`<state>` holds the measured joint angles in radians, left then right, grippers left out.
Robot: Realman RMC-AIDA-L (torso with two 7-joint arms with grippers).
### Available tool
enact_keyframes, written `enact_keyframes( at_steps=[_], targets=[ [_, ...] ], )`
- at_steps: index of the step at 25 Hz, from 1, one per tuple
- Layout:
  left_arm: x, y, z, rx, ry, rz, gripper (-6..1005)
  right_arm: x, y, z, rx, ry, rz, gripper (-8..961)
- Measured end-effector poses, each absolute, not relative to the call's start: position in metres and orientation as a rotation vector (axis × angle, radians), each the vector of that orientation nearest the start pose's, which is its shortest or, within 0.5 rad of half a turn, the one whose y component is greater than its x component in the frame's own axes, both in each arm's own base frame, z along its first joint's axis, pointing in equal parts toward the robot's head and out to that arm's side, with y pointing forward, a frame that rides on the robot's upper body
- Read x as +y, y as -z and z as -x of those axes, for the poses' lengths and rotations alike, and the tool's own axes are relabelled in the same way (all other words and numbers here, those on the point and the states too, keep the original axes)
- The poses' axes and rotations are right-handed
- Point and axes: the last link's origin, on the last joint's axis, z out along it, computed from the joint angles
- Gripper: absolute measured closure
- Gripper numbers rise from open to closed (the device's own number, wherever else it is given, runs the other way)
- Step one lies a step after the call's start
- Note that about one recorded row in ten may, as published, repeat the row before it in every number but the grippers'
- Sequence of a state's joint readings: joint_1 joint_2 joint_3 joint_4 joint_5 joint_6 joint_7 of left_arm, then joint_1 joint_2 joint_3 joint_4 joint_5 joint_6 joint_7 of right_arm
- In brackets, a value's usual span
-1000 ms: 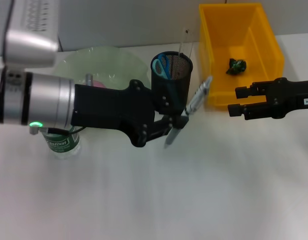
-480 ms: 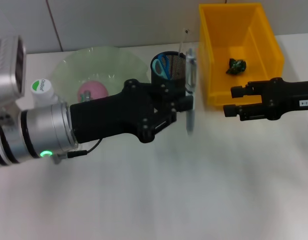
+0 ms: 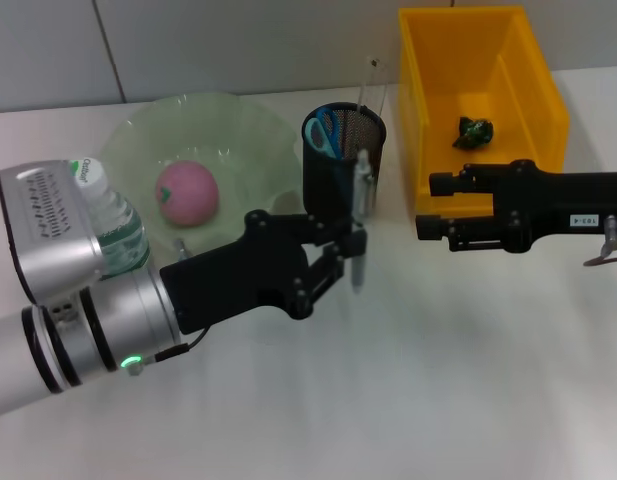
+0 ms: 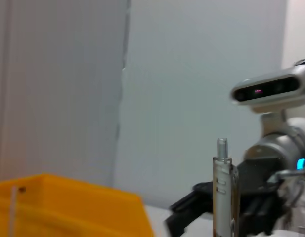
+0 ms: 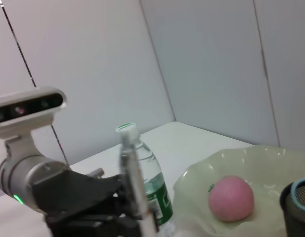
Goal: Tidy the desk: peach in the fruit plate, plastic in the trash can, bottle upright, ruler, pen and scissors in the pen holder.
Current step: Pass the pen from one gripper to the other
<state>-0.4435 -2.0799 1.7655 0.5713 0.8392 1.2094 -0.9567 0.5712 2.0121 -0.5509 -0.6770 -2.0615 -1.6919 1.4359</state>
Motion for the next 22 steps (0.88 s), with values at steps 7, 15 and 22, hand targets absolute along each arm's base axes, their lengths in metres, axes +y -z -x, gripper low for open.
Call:
enact_keyframes(
  at_steps=[7,15,22],
  targets=[
    [0.301,0.093,0.205,-0.369,1.035,2.544,872,0.327,-0.041,-0.256,0.559,-0.855,2.732,207],
    [0.293,0.106,0.207,-0.367,1.012,2.529,872,0.321,-0.019,-0.244,0.473,-0.916,2.755,212],
    [0.291,0.107,0.208,-0.378,1.017,2.536,872,0.323,-0.015,-0.24,0.427,-0.947,2.75,213]
  ],
)
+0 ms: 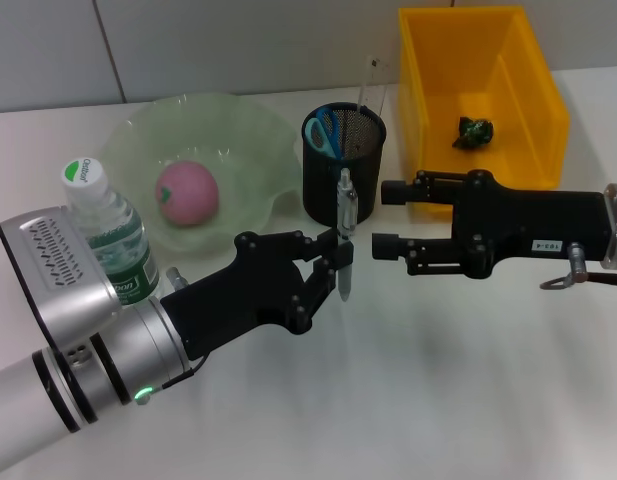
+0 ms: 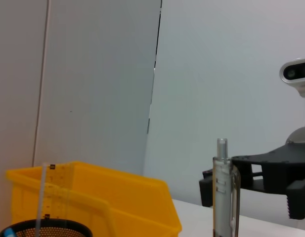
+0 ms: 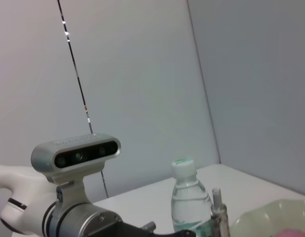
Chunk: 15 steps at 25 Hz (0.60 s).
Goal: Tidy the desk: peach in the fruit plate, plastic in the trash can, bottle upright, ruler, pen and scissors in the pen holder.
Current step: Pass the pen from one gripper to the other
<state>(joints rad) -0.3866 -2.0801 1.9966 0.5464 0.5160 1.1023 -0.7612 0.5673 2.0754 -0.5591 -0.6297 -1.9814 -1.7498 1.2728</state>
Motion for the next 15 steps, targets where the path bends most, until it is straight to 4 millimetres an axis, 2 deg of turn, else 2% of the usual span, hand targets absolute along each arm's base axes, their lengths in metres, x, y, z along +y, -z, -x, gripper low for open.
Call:
enact_keyframes(
  at_steps=[15],
  targets=[
    [0.289,0.108,0.204,-0.394,1.041,2.545,873,0.334,-0.001,-0.226,0.313,-0.967,2.755,215]
  ],
)
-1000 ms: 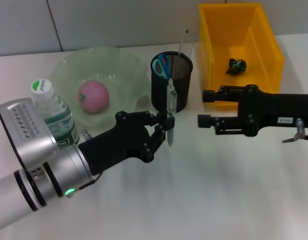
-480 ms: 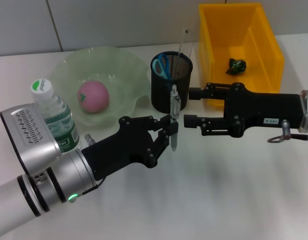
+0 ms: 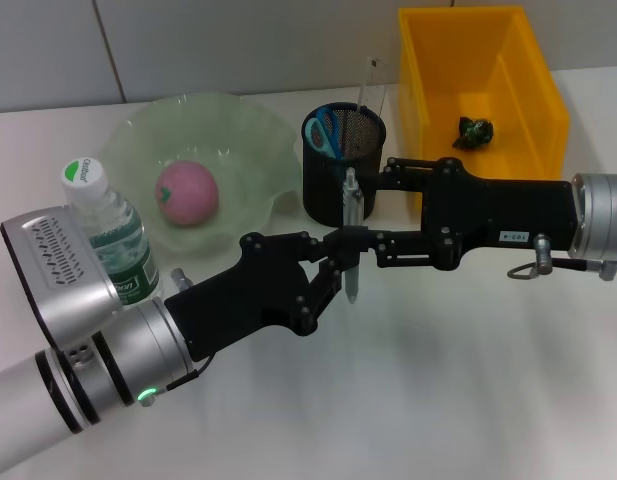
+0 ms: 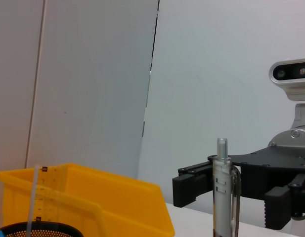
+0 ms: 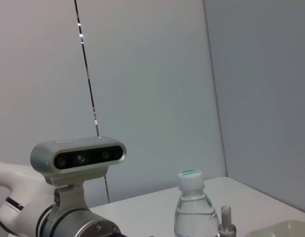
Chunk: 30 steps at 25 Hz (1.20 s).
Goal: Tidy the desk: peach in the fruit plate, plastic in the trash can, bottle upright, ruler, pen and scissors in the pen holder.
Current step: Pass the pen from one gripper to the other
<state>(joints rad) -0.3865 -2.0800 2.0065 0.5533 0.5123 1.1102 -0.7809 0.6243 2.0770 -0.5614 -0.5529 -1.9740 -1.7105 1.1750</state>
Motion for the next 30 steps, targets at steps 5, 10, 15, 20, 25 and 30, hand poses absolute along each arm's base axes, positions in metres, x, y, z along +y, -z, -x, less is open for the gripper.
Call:
enact_keyframes(
  at_steps=[5,10,15,20,25,30],
  targets=[
    [0.2889,0.1074,0.2042,-0.401,1.045,2.546,873,0.3355,-0.0008,-0.224,0.303,-0.964,2.759,215],
    [0.2888,0.1075,0.2053,-0.406,1.042,2.545,873,0.3363,0.0041,-0.2218,0.288,-0.931,2.791,216],
    [0.2887,0.1074,0.2055,-0.407,1.043,2.545,873,0.3374,0.005,-0.2206,0.291,-0.924,2.797,217],
    [0.2875,0.1075,0.2065,-0.411,1.043,2.546,872,0.3378,0.0041,-0.2213,0.301,-0.929,2.787,358],
    [0.2871,0.1076,0.2071,-0.413,1.043,2.545,872,0.3382,0.004,-0.2208,0.3,-0.93,2.787,577],
    [0.287,0.1076,0.2071,-0.413,1.043,2.545,872,0.3389,0.0038,-0.2195,0.297,-0.935,2.785,613]
  ],
)
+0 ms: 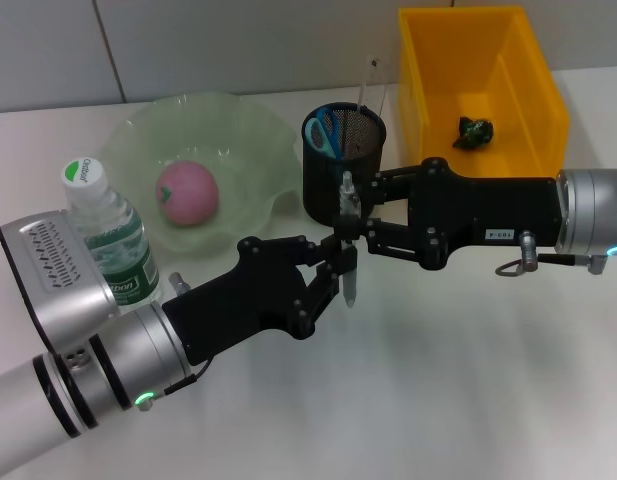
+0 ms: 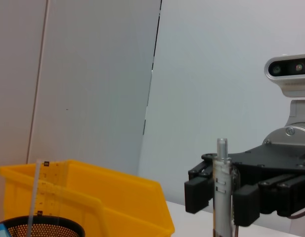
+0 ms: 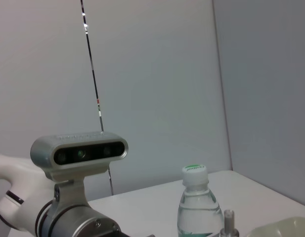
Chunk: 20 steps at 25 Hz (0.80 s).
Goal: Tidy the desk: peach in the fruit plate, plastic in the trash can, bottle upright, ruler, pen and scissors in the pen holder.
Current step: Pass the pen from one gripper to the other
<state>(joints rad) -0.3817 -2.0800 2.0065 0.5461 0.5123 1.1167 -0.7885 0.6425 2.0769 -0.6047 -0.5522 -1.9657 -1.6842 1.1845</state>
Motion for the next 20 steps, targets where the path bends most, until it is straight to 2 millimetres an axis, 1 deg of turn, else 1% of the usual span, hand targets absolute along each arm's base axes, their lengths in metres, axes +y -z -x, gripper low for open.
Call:
enact_keyframes(
  at_steps=[13,18,20],
  targets=[
    [0.2876,0.1069,0.2074,-0.428,1.048,2.536,873,0.3395,0.0034,-0.2179,0.296,-0.947,2.78,618],
    [0.2878,0.107,0.2075,-0.47,1.058,2.539,833,0.3396,0.0031,-0.2184,0.299,-0.947,2.776,804],
    [0.2878,0.1069,0.2077,-0.471,1.057,2.539,818,0.3395,0.0031,-0.2186,0.299,-0.948,2.776,804]
  ],
)
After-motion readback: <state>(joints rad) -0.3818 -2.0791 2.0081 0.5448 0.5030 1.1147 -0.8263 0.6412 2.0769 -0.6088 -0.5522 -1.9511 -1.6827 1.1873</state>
